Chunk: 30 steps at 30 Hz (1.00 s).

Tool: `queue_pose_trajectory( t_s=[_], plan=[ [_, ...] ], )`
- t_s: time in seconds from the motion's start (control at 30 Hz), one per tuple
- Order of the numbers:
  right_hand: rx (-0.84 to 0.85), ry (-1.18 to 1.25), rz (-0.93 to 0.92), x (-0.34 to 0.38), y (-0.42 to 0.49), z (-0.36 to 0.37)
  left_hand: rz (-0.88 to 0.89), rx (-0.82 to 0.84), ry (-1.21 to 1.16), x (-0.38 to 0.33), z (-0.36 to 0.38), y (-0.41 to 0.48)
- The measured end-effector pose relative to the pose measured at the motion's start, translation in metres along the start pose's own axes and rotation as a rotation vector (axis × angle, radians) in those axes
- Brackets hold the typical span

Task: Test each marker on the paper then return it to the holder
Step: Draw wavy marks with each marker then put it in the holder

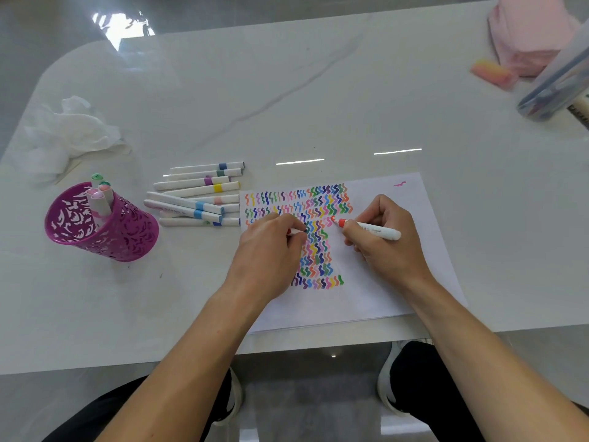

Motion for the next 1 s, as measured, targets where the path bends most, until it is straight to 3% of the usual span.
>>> queue_pose_trajectory(
  t_s=[0.4,0.7,0.83,1.0],
  plan=[
    [0.026,0.029,0.010,0.000,-0.002,0.002,-0.005,-0.012,-0.007,0.000,0.000,0.000],
    [-0.008,0.371,-0.013,0.015,0.002,-0.009,-0.006,-0.059,-0.038,-0.004,-0.008,-0.002],
    [0.017,0.353,-0.077,0.026,0.001,-0.009,-0.078,-0.090,-0.238,-0.004,-0.017,-0.001],
    [0.066,0.377,-0.102,0.036,0.000,-0.007,-0.227,-0.002,-0.744,0.001,-0.018,0.000]
  ],
)
Point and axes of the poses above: each hand's wrist, its own y-axis towards the middle knuckle, its own z-axis out of the palm, x = y × z, the point moved 5 cm from there along y, towards the middle knuckle, and after that the axes turned 6 degrees about -y, right-handed, at the moved point
